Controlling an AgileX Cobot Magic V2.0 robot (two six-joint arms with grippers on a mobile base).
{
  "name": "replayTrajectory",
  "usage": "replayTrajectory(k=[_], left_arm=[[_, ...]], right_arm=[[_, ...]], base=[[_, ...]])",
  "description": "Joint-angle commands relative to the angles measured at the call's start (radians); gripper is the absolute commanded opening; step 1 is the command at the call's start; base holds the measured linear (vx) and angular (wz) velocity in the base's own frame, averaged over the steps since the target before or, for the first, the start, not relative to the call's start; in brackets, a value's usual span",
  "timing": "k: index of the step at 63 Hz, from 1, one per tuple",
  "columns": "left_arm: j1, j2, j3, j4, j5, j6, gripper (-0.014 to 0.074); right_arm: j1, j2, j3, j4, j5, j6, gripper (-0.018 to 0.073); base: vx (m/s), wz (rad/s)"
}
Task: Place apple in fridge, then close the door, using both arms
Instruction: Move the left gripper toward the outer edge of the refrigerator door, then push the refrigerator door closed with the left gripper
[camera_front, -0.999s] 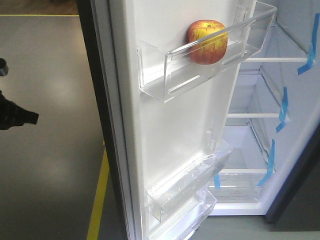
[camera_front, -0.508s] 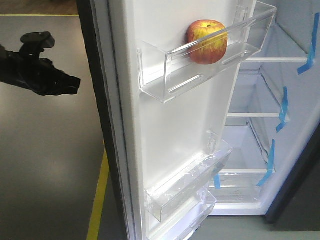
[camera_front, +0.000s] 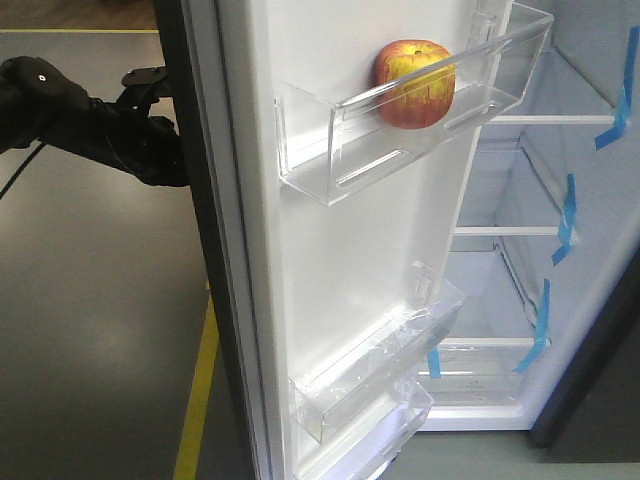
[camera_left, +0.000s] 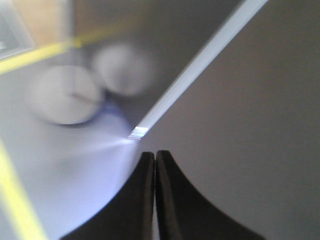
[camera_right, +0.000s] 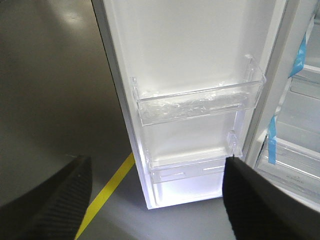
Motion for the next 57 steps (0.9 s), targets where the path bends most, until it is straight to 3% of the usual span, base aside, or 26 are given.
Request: replayTrajectory(k=[1,10,22,33,45,57], left_arm=[[-0.005,-0.059,-0.033,-0.114,0.015,0.045,-0.0006],[-0.006,-0.064,-0.033,-0.193,0.063,0.073,-0.0006],[-0.026,-0.139,0.033,-0.211,0.035,0.111,-0.0006],[-0.039,-0.236,0.167,-0.344,0.022,0.221,-0.0006],[-0.099,-0.267,0.195,-0.388,0.019,0.247,-0.0006],[-0.208,-0.267,0.195,-0.421,-0.024,0.247,-0.0006]], right_arm=[[-0.001,0.019,-0.019,0.005,-0.064,0.002,0.0519],[-0.001,0.019,-0.019,0.005,-0.064,0.002,0.0519],[-0.001,0.019,-0.019,0.005,-0.064,0.002,0.0519],[-0.001,0.019,-0.019,0.005,-0.064,0.002,0.0519],[-0.001,0.019,-0.019,0.005,-0.064,0.002,0.0519],[-0.001,0.019,-0.019,0.005,-0.065,0.002,0.0519]], base=[[0.0,0.0],[0.0,0.0],[0.0,0.0],[0.0,0.0],[0.0,0.0],[0.0,0.0]])
